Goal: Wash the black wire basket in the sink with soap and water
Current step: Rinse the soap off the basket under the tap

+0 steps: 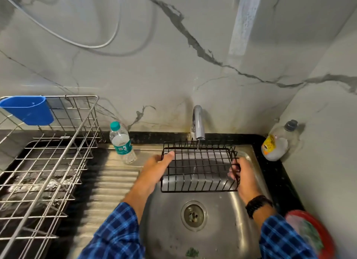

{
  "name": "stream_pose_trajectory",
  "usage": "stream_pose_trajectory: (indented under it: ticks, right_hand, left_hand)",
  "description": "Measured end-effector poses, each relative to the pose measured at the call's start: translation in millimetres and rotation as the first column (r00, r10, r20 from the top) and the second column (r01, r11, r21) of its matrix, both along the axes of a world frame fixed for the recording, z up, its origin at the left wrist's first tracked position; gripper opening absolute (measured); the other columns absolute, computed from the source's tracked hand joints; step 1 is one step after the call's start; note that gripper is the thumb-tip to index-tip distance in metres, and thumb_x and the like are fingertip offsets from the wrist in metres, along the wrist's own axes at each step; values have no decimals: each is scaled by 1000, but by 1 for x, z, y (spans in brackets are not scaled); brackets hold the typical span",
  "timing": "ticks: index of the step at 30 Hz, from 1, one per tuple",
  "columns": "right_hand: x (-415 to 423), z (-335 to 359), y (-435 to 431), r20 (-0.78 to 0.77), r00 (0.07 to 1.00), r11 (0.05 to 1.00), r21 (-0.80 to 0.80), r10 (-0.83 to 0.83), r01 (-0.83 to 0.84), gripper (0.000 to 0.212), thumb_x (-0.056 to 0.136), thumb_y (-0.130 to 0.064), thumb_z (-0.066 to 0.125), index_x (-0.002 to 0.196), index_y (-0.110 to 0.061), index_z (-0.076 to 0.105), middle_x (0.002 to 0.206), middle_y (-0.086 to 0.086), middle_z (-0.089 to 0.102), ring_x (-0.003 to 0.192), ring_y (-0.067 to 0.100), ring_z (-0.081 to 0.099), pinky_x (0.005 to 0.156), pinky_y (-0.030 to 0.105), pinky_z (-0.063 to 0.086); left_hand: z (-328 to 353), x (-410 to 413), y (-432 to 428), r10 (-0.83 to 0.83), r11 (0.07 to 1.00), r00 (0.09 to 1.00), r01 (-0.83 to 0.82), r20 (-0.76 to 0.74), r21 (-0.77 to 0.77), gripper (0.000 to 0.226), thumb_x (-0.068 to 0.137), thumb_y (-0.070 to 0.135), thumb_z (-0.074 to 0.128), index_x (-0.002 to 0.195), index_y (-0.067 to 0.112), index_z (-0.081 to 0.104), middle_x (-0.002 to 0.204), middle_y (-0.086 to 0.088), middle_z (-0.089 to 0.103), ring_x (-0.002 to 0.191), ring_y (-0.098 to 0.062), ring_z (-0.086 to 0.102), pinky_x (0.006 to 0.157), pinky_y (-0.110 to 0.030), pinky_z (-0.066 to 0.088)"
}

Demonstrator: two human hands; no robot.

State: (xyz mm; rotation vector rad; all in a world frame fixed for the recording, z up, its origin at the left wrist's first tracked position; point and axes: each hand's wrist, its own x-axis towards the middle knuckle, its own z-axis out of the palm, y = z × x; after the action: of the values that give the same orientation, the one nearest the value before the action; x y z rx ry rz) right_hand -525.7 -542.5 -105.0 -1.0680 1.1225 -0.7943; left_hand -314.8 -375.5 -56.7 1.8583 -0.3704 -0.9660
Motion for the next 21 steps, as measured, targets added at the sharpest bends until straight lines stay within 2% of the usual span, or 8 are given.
stream_pose_trajectory:
  ticks: [4, 6, 10, 13, 15, 16, 18, 21]
  right_hand:
    - [-19, -7, -23, -129, 989, 996, -75, -66, 57, 43, 81, -57, 54, 104, -21, 62, 103, 2, 66, 96, 27, 66, 88, 44, 53]
    - [-32, -15, -26, -190, 981, 998, -43, -45, 37, 55, 83, -71, 52, 115, -27, 62, 116, 1, 68, 103, 26, 68, 92, 50, 55]
    - [-54, -39, -28, -189, 981, 998, 26, -53, 59, 65, 80, -80, 48, 124, -34, 60, 123, 0, 67, 112, 25, 65, 98, 55, 52]
    - [-52, -43, -23, -53, 997, 978, 206, 52, -41, 70, 82, -82, 47, 136, -38, 55, 134, 3, 64, 119, 27, 62, 97, 53, 52]
    - [-48, -49, -13, 43, 993, 944, 307, 110, -118, 70, 87, -79, 44, 140, -34, 52, 140, 5, 59, 127, 27, 56, 88, 49, 54]
    - [-43, -48, -4, 45, 989, 931, 334, 141, -148, 74, 85, -82, 43, 144, -37, 47, 148, 3, 52, 133, 27, 50, 87, 50, 54]
    - [-26, -51, 9, 30, 990, 926, 350, 138, -139, 83, 81, -86, 40, 152, -43, 32, 160, 1, 34, 144, 30, 36, 97, 60, 48]
    - [9, -30, 22, -263, 965, 975, 209, -15, 72, 93, 87, -82, 21, 160, -24, 12, 165, 13, 19, 149, 36, 24, 118, 59, 23]
  left_hand:
    - [9, -23, -29, -149, 988, 956, 156, 253, -7, 43, 82, 63, 68, 86, 21, 63, 84, 4, 66, 83, -15, 64, 75, -34, 55]
    - [13, -34, -45, -225, 972, 887, 234, 404, 27, 42, 79, 69, 65, 84, 27, 61, 87, 7, 64, 83, -8, 63, 66, -23, 48]
    - [13, -59, -79, -237, 951, 787, 309, 569, -31, 57, 74, 73, 64, 109, 27, 59, 113, 12, 52, 98, -2, 55, 77, -16, 48]
    - [14, -75, -94, -187, 942, 652, 332, 734, -55, 51, 72, 72, 66, 96, 29, 56, 131, 7, 47, 115, -11, 52, 93, -29, 53]
    - [15, -79, -99, -149, 938, 584, 340, 798, -74, 47, 71, 72, 65, 87, 30, 55, 146, 8, 41, 127, -16, 48, 99, -33, 50]
    - [15, -80, -99, -140, 946, 560, 318, 817, -55, 46, 70, 73, 64, 84, 30, 55, 142, 8, 44, 124, -17, 50, 97, -35, 51]
    - [17, -82, -95, -131, 971, 548, 239, 826, -5, 48, 69, 76, 63, 81, 31, 55, 113, 7, 51, 104, -18, 56, 83, -40, 57]
    - [24, -74, -89, -117, 985, 684, 171, 720, -2, 49, 68, 80, 62, 76, 33, 53, 94, 12, 50, 85, -12, 59, 69, -35, 58]
